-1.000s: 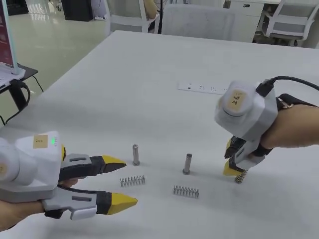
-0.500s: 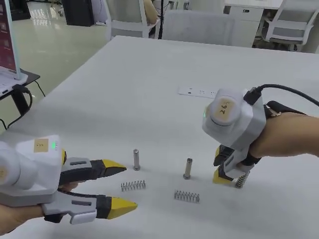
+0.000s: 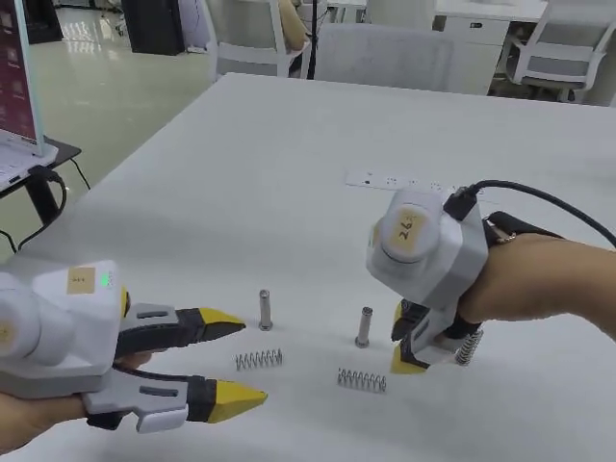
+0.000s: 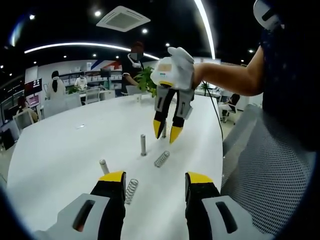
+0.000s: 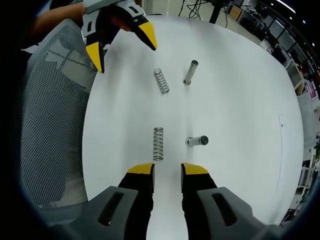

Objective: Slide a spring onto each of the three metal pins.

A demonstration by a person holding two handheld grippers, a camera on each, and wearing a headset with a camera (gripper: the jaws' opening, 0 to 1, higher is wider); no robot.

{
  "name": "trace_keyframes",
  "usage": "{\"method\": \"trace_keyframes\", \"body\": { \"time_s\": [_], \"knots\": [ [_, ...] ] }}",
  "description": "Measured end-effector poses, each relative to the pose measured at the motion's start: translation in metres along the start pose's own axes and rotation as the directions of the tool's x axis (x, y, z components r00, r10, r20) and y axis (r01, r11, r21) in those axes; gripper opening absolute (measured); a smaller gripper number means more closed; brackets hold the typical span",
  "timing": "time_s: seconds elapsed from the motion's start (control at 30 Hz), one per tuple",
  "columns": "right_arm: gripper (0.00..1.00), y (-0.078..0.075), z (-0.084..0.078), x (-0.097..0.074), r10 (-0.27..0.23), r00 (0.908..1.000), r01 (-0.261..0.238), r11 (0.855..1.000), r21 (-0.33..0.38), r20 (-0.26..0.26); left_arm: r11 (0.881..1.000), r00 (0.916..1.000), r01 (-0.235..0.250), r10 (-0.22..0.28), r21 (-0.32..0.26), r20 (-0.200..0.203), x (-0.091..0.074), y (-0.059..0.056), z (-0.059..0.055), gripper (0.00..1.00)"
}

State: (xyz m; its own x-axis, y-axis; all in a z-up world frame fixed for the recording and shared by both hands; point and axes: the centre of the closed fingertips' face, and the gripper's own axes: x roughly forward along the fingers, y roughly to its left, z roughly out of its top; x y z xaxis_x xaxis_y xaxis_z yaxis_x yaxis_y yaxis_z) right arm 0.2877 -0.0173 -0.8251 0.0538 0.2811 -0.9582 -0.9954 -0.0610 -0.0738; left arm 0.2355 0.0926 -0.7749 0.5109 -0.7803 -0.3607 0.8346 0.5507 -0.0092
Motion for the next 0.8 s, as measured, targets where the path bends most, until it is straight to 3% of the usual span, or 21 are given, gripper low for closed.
{"method": "trace_keyframes", "body": {
  "time_s": [0.2, 0.8],
  "knots": [
    [0.18, 0.009, 0.004, 0.011, 0.025, 0.9997, -0.025, 1.000, -0.017, -0.006, 1.000, 1.0000, 0.002, -0.002, 0.002, -0.004, 0.000, 0.000, 0.000, 0.42],
    [0.15, 0.014, -0.003, 0.031, 0.056, 0.9980, -0.056, 0.998, 0.001, -0.030, 1.000, 1.0000, 0.006, -0.006, -0.001, -0.004, 0.001, 0.000, -0.001, 0.41]
  ]
}}
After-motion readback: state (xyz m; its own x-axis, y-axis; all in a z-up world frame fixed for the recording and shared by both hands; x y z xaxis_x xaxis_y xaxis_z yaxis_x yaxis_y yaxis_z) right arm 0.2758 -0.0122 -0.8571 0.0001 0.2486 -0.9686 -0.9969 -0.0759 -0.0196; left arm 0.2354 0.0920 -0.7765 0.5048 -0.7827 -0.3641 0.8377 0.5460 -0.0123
